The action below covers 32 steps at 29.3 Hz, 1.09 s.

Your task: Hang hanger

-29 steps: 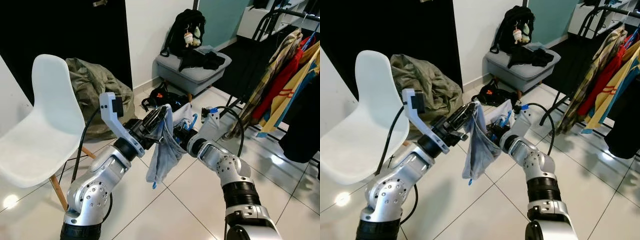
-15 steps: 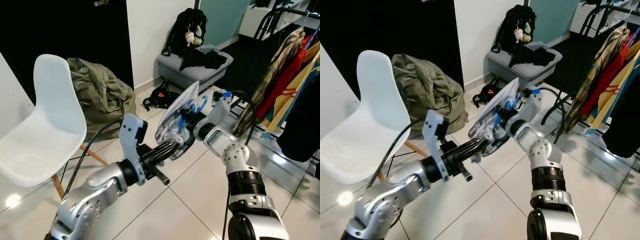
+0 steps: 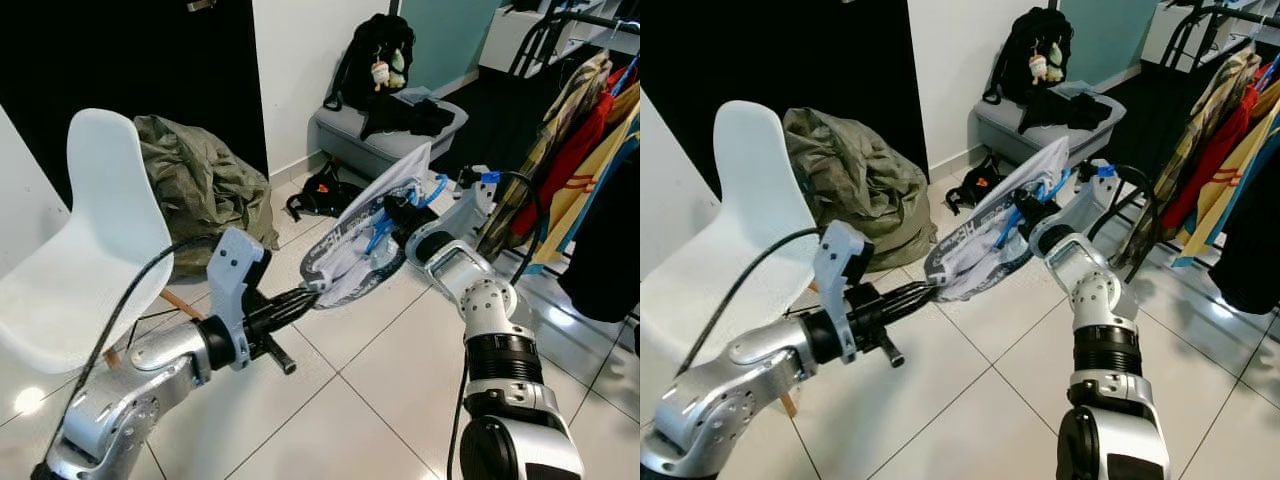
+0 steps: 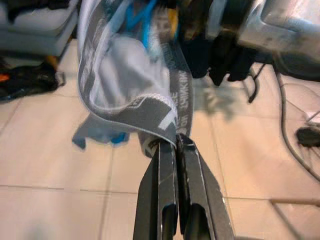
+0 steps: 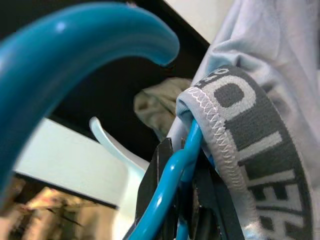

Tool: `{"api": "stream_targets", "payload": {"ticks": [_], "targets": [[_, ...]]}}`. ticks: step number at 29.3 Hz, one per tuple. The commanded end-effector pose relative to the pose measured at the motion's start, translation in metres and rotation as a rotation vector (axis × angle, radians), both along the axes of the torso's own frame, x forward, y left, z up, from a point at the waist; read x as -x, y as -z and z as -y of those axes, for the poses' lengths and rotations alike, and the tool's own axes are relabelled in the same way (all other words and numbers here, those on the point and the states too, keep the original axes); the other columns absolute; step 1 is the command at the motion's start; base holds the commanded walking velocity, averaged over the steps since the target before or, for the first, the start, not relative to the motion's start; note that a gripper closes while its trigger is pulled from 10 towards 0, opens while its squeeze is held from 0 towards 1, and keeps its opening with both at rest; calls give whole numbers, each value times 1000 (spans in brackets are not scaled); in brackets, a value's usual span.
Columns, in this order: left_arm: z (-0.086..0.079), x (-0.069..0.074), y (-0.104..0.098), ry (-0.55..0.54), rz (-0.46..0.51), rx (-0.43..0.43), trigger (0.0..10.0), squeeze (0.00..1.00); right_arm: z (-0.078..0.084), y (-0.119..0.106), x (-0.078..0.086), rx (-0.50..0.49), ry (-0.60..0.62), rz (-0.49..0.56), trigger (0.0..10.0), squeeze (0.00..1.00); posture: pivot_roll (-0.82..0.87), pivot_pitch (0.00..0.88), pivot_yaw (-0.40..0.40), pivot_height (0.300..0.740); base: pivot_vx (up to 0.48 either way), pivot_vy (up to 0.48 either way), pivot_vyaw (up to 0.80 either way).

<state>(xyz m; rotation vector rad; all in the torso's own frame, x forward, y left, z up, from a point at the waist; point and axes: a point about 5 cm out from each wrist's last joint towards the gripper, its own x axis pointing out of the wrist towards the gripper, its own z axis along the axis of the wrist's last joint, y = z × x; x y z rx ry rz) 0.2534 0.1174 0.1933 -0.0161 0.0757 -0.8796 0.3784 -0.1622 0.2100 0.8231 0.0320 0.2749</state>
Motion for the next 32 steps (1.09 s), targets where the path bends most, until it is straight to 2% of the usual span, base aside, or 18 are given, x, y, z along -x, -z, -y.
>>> {"api": "stream_targets", "payload": {"ticks": [1, 2, 4, 9, 11, 14, 16, 17, 19, 20, 22, 23, 25, 26, 27, 29, 30, 32], "targets": [[-4, 1, 7, -1, -13, -53, 0, 0, 3, -16, 0, -88, -8, 74, 10000, 0, -11, 137, 20, 740, 0, 0, 0], [-4, 1, 7, -1, -13, -53, 0, 0, 3, -16, 0, -88, -8, 74, 10000, 0, -11, 137, 20, 740, 0, 0, 0], [-7, 3, 13, 3, -23, -111, 0, 0, 10, -27, 2, -198, -11, 139, 10000, 0, -10, 139, 24, 740, 0, 0, 0], [-9, 4, 18, 8, -31, -145, 0, 0, 16, -32, 4, -249, -6, 172, 10000, 0, -10, 139, 24, 740, 0, 0, 0], [-13, 4, 20, 3, -35, -161, 0, 0, 19, -31, 4, -152, -5, 173, 10000, 0, -8, 145, 25, 740, 0, 0, 0], [-17, 3, 20, -6, -28, -186, 0, 0, 22, -30, 5, -81, 12, 175, 10000, 0, -11, 146, 26, 740, 0, 0, 0], [-24, -1, 18, -29, -13, -206, 0, 0, 25, -22, 1, 84, 64, 108, 10000, 0, -10, 146, 25, 740, 0, 0, 0], [-24, -1, 18, -29, -13, -206, 0, 0, 25, -22, 1, 84, 64, 108, 10000, 0, -10, 146, 25, 740, 0, 0, 0], [-26, -2, 17, -38, -8, -209, 0, 0, 27, -17, -1, 155, 87, 79, 10000, 0, -12, 148, 27, 740, 0, 0, 0], [-26, -3, 16, -42, -3, -210, 0, 0, 25, -13, 0, 214, 83, 71, 10000, 0, -10, 148, 26, 740, 0, 0, 0], [-26, -3, 15, -42, 0, -210, 0, 0, 23, -10, 1, 239, 73, 71, 10000, 0, -10, 148, 26, 740, 0, 0, 0], [-26, -3, 15, -42, 3, -209, 0, 0, 18, 1, 2, 353, 68, 16, 10000, 0, -10, 150, 27, 740, 0, 0, 0], [-26, -3, 15, -42, 3, -209, 0, 0, 18, 1, 2, 353, 68, 16, 10000, 0, -10, 150, 27, 740, 0, 0, 0], [-25, -3, 15, -40, 5, -206, 0, 0, 12, 15, 3, 442, 61, -49, 10000, 0, -13, 149, 28, 740, 0, 0, 0], [-23, -3, 15, -36, 9, -206, 0, 0, 6, 25, 5, 476, 43, -75, 10000, 0, -13, 151, 26, 740, 0, 0, 0], [-22, -3, 15, -33, 12, -205, 0, 0, 0, 29, 7, 448, 25, -85, 10000, 0, -13, 151, 26, 740, 0, 0, 0], [-21, -3, 14, -27, 15, -201, 0, 0, -2, 25, 7, 361, 22, -71, 10000, 0, -12, 153, 26, 740, 0, 0, 0], [-18, -2, 14, -15, 16, -196, 0, 0, -1, 21, 6, 352, 43, -52, 10000, 0, -13, 152, 27, 740, 0, 0, 0]]}}
